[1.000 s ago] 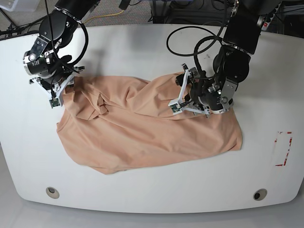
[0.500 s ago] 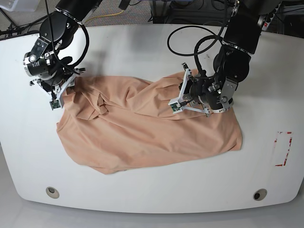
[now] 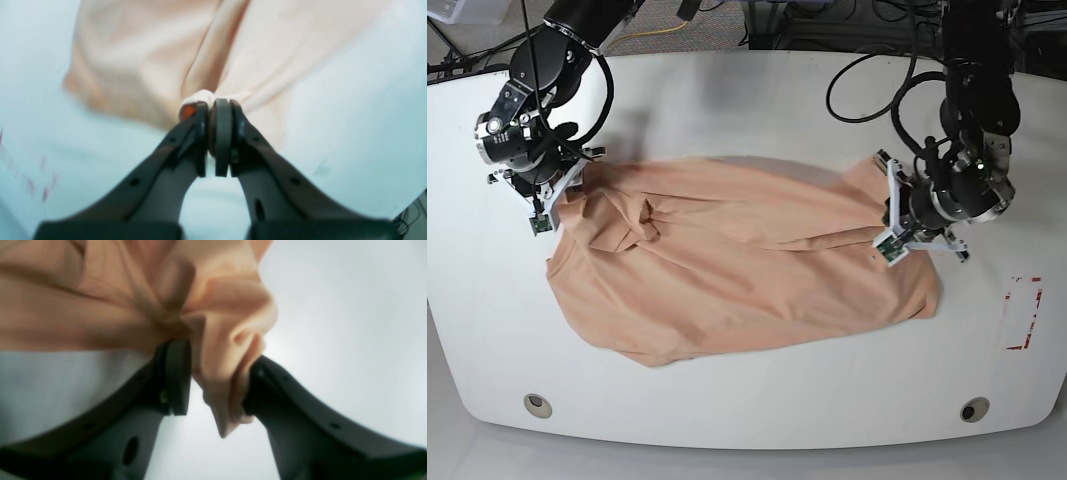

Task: Fold the T-shirt properly
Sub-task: 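Drag the pinched fabric with the left gripper away from the right gripper, spreading the shirt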

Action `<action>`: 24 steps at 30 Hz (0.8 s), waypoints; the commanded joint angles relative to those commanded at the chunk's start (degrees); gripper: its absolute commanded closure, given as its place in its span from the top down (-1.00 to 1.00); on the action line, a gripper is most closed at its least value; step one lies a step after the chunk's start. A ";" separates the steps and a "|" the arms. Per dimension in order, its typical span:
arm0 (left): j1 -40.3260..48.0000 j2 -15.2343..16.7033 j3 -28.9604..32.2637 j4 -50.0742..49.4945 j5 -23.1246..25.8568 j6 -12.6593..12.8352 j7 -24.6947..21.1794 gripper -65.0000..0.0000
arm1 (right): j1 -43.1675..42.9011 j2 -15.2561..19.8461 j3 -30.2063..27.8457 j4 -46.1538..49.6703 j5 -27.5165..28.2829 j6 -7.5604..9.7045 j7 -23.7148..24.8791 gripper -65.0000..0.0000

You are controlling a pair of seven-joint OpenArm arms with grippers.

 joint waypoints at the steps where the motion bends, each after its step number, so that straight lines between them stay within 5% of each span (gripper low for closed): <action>1: 0.97 -0.35 -2.37 0.53 0.00 0.00 0.00 -0.98 | 0.00 0.00 -0.09 0.00 0.00 0.00 0.00 -0.29; 11: 9.67 -2.20 -18.64 0.62 0.00 0.00 -0.18 -0.98 | -0.35 -0.09 -0.18 0.00 0.09 0.00 0.00 -0.28; 18: 10.46 -1.85 -20.13 0.62 0.18 0.00 -0.18 -0.98 | -2.11 -3.52 -0.26 0.00 0.79 0.00 -1.05 -0.27; 24: 10.46 -1.85 -20.40 0.35 0.35 0.00 -0.18 -0.98 | -6.33 -3.60 0.00 -0.18 20.57 0.00 -4.79 -0.26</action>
